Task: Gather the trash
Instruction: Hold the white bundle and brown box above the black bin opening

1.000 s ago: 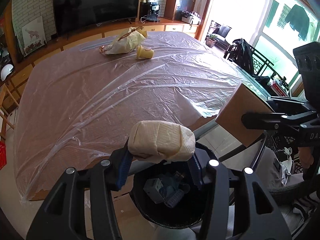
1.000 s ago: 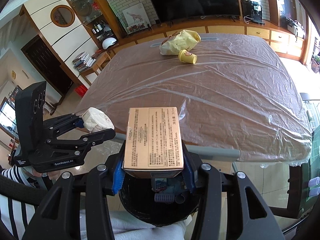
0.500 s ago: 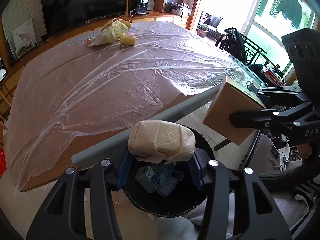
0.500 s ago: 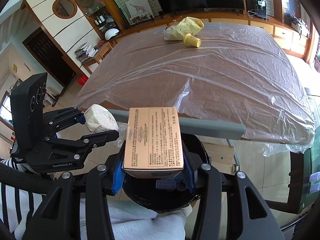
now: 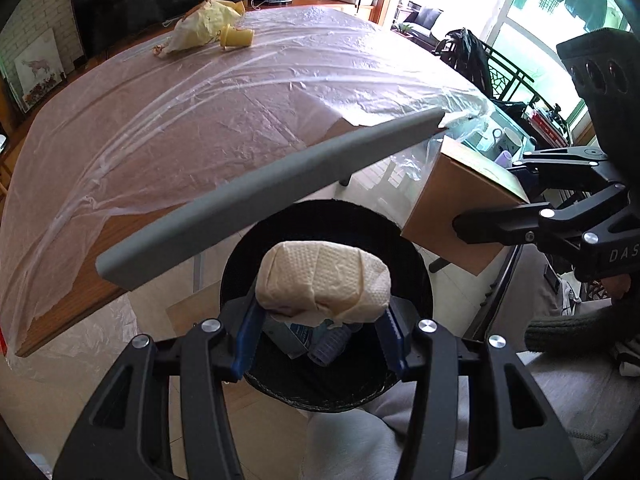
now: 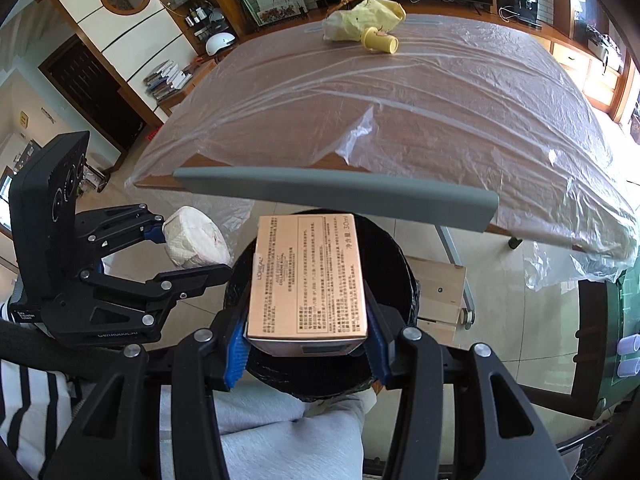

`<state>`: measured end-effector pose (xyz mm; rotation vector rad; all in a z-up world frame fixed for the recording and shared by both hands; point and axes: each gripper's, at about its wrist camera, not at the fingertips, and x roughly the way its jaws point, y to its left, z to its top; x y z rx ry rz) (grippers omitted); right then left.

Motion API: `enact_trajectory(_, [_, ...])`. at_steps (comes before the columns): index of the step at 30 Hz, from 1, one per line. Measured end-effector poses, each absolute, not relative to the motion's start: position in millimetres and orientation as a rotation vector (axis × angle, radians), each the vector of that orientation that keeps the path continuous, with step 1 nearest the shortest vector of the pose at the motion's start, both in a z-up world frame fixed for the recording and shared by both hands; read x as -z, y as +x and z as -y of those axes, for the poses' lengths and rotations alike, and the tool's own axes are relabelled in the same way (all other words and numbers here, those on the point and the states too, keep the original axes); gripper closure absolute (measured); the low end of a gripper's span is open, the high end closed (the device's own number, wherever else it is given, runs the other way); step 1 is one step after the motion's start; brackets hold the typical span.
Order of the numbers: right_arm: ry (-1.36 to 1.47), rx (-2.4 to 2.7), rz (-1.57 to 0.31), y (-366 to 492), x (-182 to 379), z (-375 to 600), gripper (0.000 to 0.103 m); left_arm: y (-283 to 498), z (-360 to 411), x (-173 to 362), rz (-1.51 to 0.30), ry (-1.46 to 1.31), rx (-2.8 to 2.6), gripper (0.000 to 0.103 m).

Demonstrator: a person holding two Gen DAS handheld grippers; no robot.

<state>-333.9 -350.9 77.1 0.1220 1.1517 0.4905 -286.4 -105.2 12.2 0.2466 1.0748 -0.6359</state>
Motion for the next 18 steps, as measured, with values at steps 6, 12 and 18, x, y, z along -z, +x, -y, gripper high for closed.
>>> enact_trajectory(6, [0.110, -0.492, -1.190, -334, -61, 350, 0.056, -288, 109, 4, -1.112, 0.266, 0.627, 0.052])
enact_trajectory(12, [0.082, -0.501, -1.219, -332, -45, 343, 0.056, -287, 111, 16, -1.139, 0.277, 0.612, 0.052])
enact_trajectory(18, [0.051, -0.507, -1.239, -326, -33, 334, 0.056, -285, 113, 28, -1.160, 0.286, 0.596, 0.052])
